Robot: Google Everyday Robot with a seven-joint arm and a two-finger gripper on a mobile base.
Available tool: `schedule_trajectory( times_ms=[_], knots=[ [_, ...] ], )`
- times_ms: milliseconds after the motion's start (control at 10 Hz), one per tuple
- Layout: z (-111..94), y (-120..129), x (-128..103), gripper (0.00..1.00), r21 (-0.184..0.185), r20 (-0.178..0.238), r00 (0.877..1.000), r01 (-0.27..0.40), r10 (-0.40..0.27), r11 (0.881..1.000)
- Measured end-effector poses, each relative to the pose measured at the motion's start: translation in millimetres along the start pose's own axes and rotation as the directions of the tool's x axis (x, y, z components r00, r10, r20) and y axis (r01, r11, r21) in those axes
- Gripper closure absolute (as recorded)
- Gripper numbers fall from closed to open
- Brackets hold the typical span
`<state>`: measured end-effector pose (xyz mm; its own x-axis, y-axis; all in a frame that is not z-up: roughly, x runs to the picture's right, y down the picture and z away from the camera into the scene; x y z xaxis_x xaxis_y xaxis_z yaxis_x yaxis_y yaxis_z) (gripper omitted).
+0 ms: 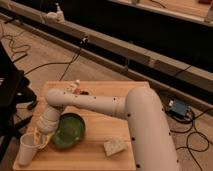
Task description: Pick up the ceramic cup
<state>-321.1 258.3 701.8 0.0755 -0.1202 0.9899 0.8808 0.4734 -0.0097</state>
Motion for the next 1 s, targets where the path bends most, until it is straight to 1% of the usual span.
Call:
schedule_trajectory(
  times_ms=[100,300,500,700,800,900,1000],
  knots=[
    [-5,-3,-2,1.0,0.01,-0.012,1.0,0.008,-0.008,1.0],
    [-24,-12,-9,1.0,0.046,-0.05,0.998,0.03,-0.028,0.998],
    [-51,-17,-14,1.0,0.086,-0.097,0.994,0.048,-0.04,0.995],
    [-77,-19,-20,1.0,0.12,-0.132,0.99,0.062,-0.046,0.991],
    [-96,-18,-25,1.0,0.148,-0.152,0.987,0.072,-0.05,0.986],
    [-108,-16,-27,1.0,0.166,-0.161,0.986,0.073,-0.046,0.983],
    [-108,-16,-27,1.0,0.166,-0.161,0.986,0.074,-0.047,0.983]
  ],
)
